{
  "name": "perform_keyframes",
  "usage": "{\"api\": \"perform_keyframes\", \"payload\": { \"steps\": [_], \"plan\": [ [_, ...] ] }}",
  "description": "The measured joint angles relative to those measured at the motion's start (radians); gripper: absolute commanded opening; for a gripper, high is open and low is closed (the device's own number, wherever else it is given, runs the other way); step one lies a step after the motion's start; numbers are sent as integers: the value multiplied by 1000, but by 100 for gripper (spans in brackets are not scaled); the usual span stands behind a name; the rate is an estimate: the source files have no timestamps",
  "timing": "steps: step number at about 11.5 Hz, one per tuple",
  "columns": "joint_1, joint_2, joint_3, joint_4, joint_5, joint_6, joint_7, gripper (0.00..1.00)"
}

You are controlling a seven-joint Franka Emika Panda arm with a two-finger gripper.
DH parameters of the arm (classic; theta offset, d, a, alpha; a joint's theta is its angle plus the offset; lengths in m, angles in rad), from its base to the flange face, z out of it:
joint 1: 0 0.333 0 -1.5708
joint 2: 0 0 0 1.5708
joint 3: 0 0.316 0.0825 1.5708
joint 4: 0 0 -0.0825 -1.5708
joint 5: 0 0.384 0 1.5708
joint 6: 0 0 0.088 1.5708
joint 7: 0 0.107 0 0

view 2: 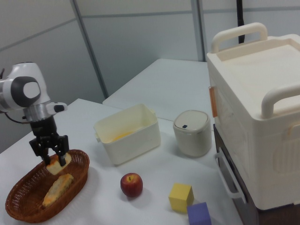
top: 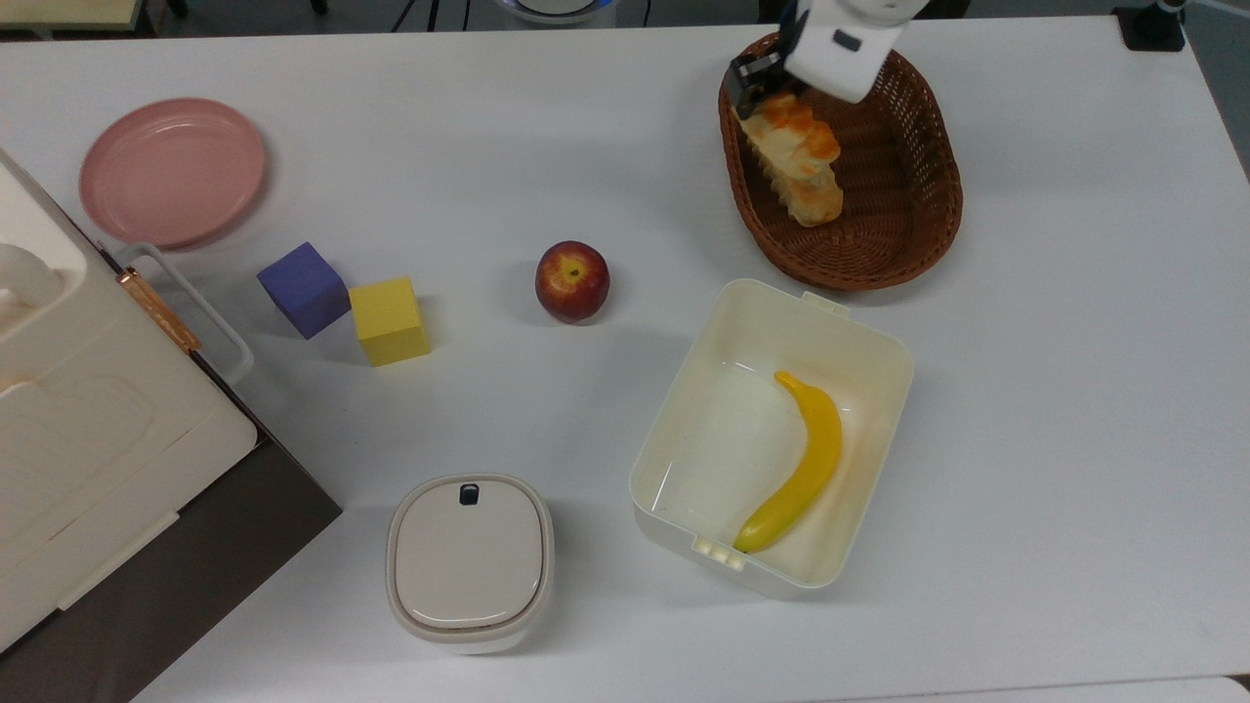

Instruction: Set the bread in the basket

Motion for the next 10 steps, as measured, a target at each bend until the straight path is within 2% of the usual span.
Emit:
{"api": "perform_keyframes", "payload": {
  "steps": [1,4,6,8,10],
  "plan": [
    [22,0,0,1,0,0,16,100],
    [31,1,-6,12,0,5,21,100],
    [21,1,-35,41,-2,6,21,100],
    [-6,1,-107,78,-7,6,19,100],
    [-14,-2,-233,101,-13,6,-4,100]
  ]
}}
